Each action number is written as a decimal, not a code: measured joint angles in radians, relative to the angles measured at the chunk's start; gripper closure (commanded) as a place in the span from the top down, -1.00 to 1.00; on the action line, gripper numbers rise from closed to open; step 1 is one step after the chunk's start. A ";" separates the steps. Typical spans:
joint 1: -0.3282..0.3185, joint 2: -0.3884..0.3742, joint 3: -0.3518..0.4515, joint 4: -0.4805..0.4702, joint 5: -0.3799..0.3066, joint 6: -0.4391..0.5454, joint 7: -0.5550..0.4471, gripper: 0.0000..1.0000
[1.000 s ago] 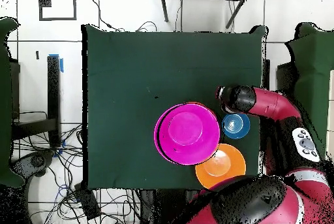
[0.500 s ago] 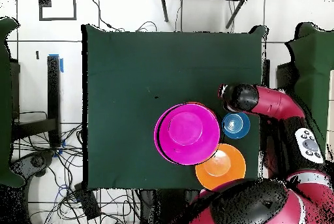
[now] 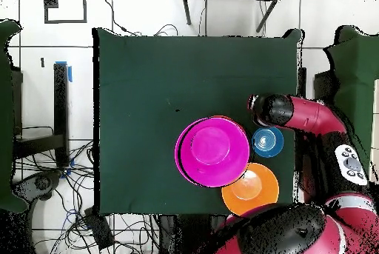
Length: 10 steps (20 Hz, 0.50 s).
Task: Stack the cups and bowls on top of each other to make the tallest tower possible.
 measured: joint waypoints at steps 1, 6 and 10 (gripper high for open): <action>0.001 -0.001 0.000 0.000 0.000 0.002 0.000 -1.00; 0.029 -0.024 0.000 0.001 0.000 0.037 0.000 -1.00; 0.062 -0.053 0.000 0.008 0.000 0.079 0.000 -1.00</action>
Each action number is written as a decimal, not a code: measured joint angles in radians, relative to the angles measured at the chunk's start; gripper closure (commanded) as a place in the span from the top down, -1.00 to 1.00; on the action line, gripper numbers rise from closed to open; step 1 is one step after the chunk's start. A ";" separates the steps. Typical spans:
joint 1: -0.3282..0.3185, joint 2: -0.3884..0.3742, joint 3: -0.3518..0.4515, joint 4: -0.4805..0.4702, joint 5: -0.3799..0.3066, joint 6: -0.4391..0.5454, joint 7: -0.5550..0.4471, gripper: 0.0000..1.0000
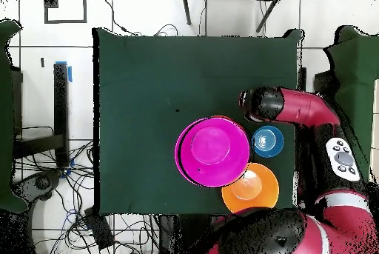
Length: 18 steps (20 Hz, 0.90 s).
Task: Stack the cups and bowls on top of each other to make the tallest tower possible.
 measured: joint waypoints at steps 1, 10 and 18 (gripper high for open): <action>0.003 -0.004 0.000 0.002 0.000 0.005 0.000 -1.00; 0.032 -0.068 0.002 0.017 0.000 0.052 0.000 -1.00; 0.008 -0.085 0.002 0.018 0.000 0.053 0.000 -1.00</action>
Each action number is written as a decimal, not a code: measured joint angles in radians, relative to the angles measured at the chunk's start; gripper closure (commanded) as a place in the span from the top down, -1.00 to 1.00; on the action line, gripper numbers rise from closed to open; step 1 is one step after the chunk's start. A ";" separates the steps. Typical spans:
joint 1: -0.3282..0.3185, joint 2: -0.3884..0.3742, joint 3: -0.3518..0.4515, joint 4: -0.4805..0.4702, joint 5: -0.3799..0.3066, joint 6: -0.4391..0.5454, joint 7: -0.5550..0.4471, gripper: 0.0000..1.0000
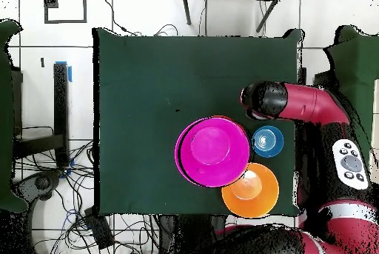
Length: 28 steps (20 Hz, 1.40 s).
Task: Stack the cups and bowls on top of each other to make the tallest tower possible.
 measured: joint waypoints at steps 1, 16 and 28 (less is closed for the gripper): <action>-0.001 -0.001 0.000 0.000 0.000 0.000 0.000 -1.00; -0.006 -0.135 0.000 0.147 0.014 0.016 0.000 -1.00; -0.043 -0.292 0.005 0.283 0.060 0.032 0.000 -1.00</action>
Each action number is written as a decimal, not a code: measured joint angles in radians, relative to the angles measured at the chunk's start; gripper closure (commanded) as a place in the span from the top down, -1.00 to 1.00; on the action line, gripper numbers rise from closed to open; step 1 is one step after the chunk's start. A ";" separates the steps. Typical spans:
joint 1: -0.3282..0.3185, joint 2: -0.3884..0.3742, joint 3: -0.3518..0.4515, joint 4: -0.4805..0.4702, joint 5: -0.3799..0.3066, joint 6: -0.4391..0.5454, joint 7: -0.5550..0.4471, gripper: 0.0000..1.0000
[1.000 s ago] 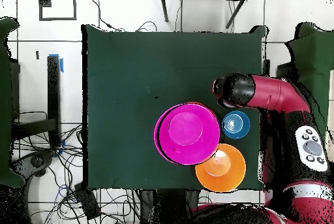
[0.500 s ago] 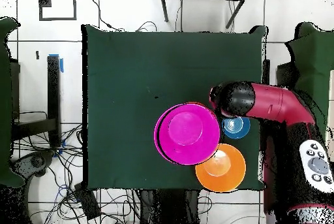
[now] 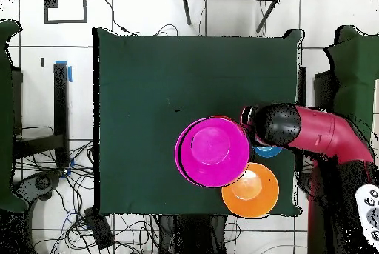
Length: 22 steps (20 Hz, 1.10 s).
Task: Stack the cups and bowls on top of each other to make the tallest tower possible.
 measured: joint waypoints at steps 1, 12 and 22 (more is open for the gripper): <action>-0.002 -0.012 0.001 0.011 0.003 0.000 0.000 -1.00; -0.018 -0.131 0.012 0.100 0.052 0.026 0.000 -1.00; -0.046 -0.217 0.026 0.131 0.070 0.040 0.000 -1.00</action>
